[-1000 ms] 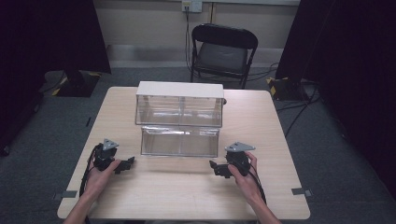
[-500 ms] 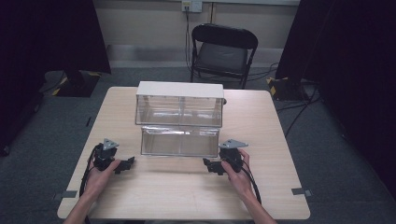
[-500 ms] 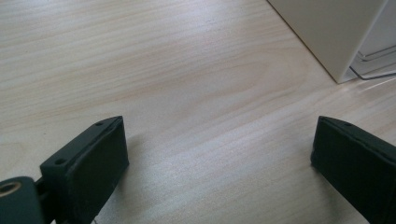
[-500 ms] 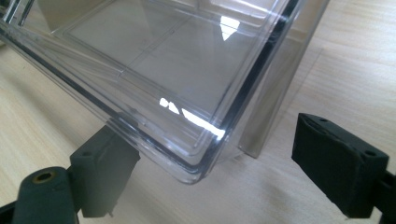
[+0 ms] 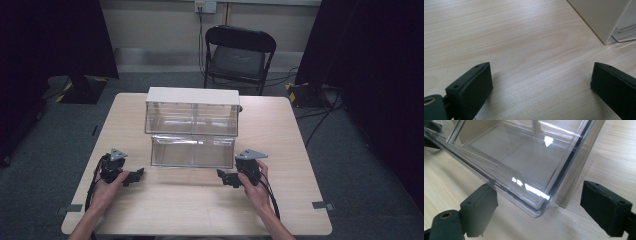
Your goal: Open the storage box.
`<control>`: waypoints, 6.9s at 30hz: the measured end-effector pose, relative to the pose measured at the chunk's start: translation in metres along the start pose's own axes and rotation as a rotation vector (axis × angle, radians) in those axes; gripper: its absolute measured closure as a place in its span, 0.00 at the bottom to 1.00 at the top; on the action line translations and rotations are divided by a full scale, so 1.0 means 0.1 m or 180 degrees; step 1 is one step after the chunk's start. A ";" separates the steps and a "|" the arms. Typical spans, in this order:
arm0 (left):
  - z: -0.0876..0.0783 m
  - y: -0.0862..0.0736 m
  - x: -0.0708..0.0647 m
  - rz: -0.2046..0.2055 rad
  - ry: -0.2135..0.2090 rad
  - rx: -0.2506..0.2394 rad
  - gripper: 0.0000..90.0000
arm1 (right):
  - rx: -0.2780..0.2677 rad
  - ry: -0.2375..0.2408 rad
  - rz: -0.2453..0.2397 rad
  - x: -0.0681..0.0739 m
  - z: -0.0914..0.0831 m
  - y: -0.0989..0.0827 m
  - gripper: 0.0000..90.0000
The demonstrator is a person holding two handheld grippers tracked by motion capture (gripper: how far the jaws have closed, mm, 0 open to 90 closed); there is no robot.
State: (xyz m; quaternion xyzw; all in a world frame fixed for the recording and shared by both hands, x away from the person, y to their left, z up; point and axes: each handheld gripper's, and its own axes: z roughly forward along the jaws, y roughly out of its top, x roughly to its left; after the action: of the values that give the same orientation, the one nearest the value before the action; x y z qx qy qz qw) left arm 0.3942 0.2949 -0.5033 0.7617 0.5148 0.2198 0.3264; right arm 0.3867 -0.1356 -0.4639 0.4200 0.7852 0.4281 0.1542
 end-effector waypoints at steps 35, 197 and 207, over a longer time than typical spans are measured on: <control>0.00 0.00 0.00 0.0000 0.0000 0.0001 0.04 | -0.0070 0.0097 -0.0034 0.06 -0.09 0.04 0.15; 0.00 0.00 0.00 0.0000 0.0000 0.0000 0.04 | -0.0302 -0.0036 0.0015 0.06 -0.08 0.42 0.10; 0.00 0.00 0.00 -0.0001 0.0000 -0.0001 0.04 | -0.0277 -0.0024 0.0041 0.06 -0.08 0.44 0.09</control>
State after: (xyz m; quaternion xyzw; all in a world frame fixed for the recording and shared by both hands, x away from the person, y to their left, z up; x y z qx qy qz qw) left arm 0.3942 0.2949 -0.5033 0.7615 0.5149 0.2198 0.3266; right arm 0.4014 -0.1231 -0.4234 0.4195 0.7626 0.4612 0.1725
